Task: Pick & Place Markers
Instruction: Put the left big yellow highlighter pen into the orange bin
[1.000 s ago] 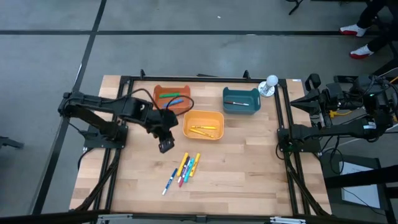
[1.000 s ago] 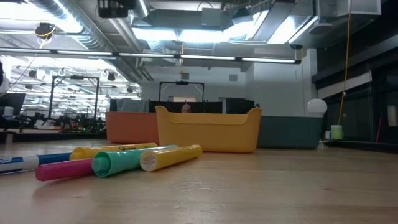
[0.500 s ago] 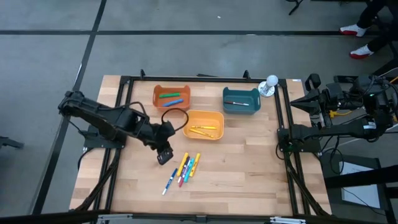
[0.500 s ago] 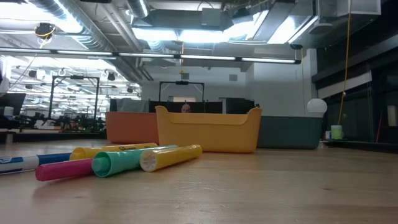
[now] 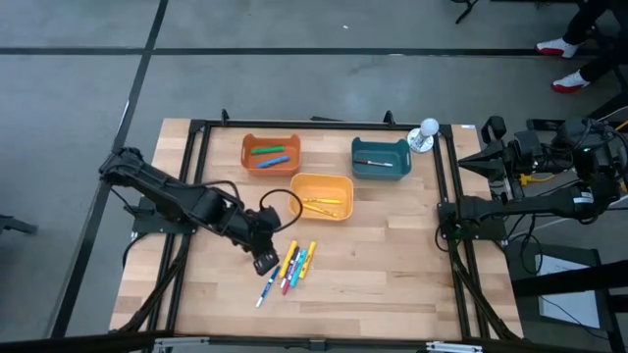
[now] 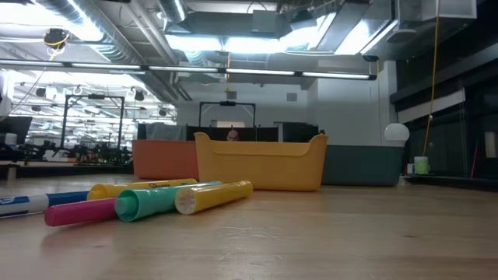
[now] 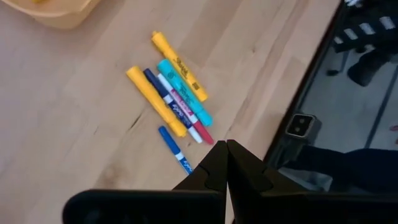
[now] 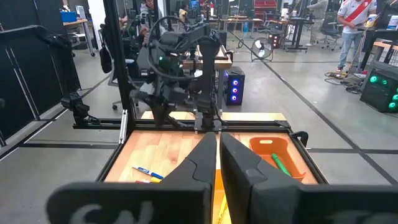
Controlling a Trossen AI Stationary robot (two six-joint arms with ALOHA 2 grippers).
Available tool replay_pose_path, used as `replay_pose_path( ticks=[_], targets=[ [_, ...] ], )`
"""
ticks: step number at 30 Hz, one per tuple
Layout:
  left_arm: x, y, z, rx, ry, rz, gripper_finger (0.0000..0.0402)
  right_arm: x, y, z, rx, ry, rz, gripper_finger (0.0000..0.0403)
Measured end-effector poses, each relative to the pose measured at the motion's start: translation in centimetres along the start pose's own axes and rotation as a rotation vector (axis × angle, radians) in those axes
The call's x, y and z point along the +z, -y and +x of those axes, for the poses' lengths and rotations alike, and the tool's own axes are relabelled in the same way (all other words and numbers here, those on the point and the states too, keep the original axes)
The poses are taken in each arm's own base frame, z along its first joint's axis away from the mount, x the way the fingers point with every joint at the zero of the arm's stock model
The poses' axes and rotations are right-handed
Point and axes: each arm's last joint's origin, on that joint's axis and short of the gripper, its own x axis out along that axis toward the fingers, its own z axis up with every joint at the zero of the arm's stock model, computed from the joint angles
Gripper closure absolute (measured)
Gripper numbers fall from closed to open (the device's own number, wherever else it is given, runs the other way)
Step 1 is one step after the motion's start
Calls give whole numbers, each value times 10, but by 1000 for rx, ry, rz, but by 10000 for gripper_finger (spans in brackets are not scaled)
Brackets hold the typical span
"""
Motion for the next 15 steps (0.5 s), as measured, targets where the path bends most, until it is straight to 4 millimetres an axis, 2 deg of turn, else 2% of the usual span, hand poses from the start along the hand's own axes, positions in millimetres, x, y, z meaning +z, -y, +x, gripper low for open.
replay_pose_path(
  ticks=[8, 15],
  targets=[
    [3, 2, 29, 67, -44, -115, 400, 0, 0, 0, 0, 0, 0, 379],
    [4, 1, 46, 126, -41, -339, 399, 0, 0, 0, 0, 0, 0, 379]
  ],
)
